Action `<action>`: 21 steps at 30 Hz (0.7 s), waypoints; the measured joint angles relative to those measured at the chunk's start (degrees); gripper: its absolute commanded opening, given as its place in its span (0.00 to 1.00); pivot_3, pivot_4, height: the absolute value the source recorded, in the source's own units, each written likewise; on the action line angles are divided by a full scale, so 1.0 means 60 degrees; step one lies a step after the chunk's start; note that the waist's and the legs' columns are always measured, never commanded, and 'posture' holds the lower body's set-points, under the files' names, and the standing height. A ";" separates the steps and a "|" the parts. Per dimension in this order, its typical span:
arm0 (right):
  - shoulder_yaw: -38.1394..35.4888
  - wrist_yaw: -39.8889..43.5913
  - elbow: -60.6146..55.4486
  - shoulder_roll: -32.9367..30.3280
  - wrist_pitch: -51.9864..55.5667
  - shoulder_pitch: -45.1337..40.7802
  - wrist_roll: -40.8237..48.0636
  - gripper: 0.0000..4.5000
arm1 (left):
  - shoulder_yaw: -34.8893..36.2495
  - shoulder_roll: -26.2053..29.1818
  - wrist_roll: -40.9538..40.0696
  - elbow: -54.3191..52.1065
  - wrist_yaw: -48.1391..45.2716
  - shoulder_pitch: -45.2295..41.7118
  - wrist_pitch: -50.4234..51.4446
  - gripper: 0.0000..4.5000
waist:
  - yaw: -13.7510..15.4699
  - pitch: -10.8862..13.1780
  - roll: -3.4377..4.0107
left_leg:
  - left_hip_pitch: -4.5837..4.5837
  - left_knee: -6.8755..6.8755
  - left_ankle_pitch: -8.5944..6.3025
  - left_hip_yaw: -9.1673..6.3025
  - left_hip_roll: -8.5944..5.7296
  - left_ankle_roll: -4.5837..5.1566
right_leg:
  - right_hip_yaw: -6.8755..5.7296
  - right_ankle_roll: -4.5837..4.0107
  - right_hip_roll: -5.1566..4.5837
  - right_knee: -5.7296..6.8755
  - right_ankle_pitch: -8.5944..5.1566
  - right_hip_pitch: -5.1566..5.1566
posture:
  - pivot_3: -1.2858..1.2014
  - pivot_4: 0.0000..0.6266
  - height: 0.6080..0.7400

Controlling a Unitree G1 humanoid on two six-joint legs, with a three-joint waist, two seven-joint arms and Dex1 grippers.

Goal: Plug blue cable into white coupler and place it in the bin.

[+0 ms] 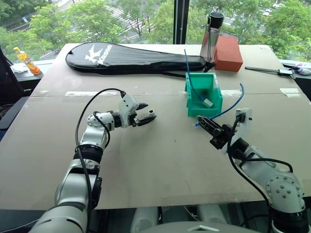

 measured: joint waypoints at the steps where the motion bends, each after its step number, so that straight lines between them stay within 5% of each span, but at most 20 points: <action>1: -0.0002 -0.0005 0.0000 0.0000 0.0000 0.0001 0.0000 0.00 | -0.0006 0.0000 0.0037 0.0059 -0.0024 -0.0010 -0.0054 0.45 | 0.0000 0.0000 0.0000 | 0.0000 0.0000 0.0000 0.0000 0.0000 0.0000 | 0.0000 0.0000 0.0000 0.0000 0.0000 0.0000 | 0.52 0.24 1.00; 5: -0.0020 -0.0064 -0.0003 -0.0033 0.0004 0.0019 0.0001 0.00 | -0.0010 -0.0020 0.0105 0.0482 -0.0222 -0.0039 -0.0465 0.08 | -0.0001 0.0000 -0.0001 | 0.0000 0.0001 0.0000 -0.0001 0.0001 0.0000 | -0.0001 0.0000 -0.0002 0.0001 0.0000 0.0000 | 0.52 0.24 1.00; 12: -0.0015 0.0546 -0.0004 -0.0810 0.0061 -0.0367 -0.0512 0.00 | 0.0027 -0.0260 -0.0332 -0.0057 -0.1276 0.0036 -0.0266 0.08 | 0.0000 0.0002 -0.0003 | -0.0006 0.0008 0.0000 0.0005 -0.0001 0.0001 | 0.0003 0.0000 -0.0004 0.0000 0.0001 -0.0002 | 0.52 0.24 1.00; 21: 0.0581 0.3697 0.0660 -0.3426 0.0819 -0.3579 -0.2027 0.00 | -0.0924 -0.0962 -0.1274 -0.4139 -0.2548 0.0704 0.2326 0.08 | -0.0002 0.0007 0.0006 | -0.0004 0.0011 0.0000 -0.0004 -0.0001 0.0001 | 0.0006 -0.0001 0.0014 0.0004 0.0000 -0.0005 | 0.52 0.24 1.00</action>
